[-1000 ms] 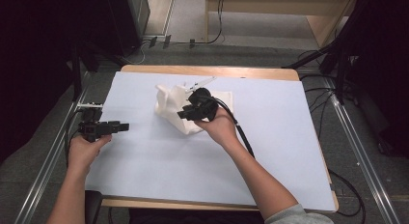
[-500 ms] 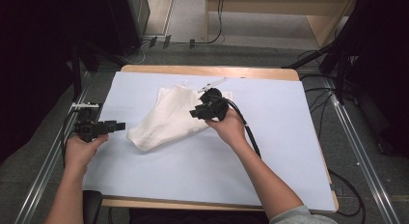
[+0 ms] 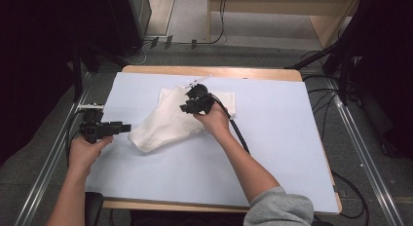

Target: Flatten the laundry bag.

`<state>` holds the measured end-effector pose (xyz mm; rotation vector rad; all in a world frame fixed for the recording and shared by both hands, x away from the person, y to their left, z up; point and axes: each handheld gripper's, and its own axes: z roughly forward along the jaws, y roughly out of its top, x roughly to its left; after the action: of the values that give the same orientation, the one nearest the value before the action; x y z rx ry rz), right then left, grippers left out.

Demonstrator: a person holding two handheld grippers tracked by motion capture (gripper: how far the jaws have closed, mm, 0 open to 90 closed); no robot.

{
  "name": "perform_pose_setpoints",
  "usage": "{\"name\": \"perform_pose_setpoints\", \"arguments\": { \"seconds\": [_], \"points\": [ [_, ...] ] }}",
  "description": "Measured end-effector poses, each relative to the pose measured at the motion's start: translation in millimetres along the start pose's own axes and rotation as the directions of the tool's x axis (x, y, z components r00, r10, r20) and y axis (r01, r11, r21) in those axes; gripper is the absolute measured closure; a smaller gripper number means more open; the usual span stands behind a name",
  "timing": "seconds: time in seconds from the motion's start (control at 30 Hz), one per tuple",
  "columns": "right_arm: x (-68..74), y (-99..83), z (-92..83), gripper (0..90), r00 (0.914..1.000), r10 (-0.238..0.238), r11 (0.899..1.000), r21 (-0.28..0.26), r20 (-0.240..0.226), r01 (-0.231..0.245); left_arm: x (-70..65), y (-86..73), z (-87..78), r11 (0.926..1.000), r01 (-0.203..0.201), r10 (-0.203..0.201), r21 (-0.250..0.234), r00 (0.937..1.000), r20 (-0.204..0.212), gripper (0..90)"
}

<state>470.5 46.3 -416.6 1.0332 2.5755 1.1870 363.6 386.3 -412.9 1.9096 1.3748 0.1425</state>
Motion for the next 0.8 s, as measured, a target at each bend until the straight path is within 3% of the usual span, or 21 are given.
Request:
{"name": "perform_pose_setpoints", "arguments": {
  "seconds": [0.23,0.37,0.43,0.47,0.53,0.57,0.6,0.63,0.67,0.8],
  "points": [
    [-7.5,16.9,26.5,63.5,0.9991,0.031,0.999,0.026,0.027,-0.032,-1.2,0.9,2.2,1.0000,-0.006,0.006,0.004,0.9999,0.010,43.9],
    [-10.3,21.3,33.0,61.6,0.9983,0.030,0.999,0.029,0.049,-0.031,-1.0,0.7,1.4,1.0000,-0.003,0.003,0.001,0.9999,0.013,43.9],
    [-19.1,23.8,32.9,61.9,0.9961,0.033,0.999,0.026,0.082,-0.035,-1.0,0.5,0.9,1.0000,-0.001,0.001,-0.002,0.9999,0.014,43.9],
    [-31.6,25.5,31.9,61.9,0.9932,0.056,0.998,0.033,0.102,-0.060,-1.0,0.6,0.9,1.0000,-0.001,0.001,-0.003,0.9999,0.016,43.9],
    [-42.9,26.7,30.3,61.1,0.9890,0.073,0.996,0.034,0.129,-0.078,-0.9,1.0,1.3,1.0000,-0.003,0.003,-0.003,0.9998,0.018,43.9],
    [-42.9,26.7,30.3,61.1,0.9890,0.073,0.996,0.034,0.129,-0.078,-0.9,1.0,1.3,1.0000,-0.003,0.003,-0.003,0.9998,0.018,43.9],
    [-55.0,27.6,28.1,57.9,0.9835,0.104,0.994,0.024,0.148,-0.109,-0.1,1.1,1.3,1.0000,-0.001,0.001,-0.004,0.9998,0.019,43.8],
    [-55.0,27.6,28.1,57.9,0.9835,0.104,0.994,0.024,0.148,-0.109,-0.1,1.1,1.3,1.0000,-0.001,0.001,-0.004,0.9998,0.019,43.9],
    [-66.0,28.5,28.2,54.5,0.9802,0.120,0.992,0.026,0.157,-0.126,0.5,1.2,1.1,1.0000,0.000,0.000,-0.004,0.9999,0.017,43.8],
    [-72.2,29.2,36.5,49.8,0.9812,0.136,0.989,0.043,0.137,-0.143,2.3,1.3,1.1,1.0000,0.006,-0.005,-0.004,0.9999,0.014,43.9]
  ]
}}
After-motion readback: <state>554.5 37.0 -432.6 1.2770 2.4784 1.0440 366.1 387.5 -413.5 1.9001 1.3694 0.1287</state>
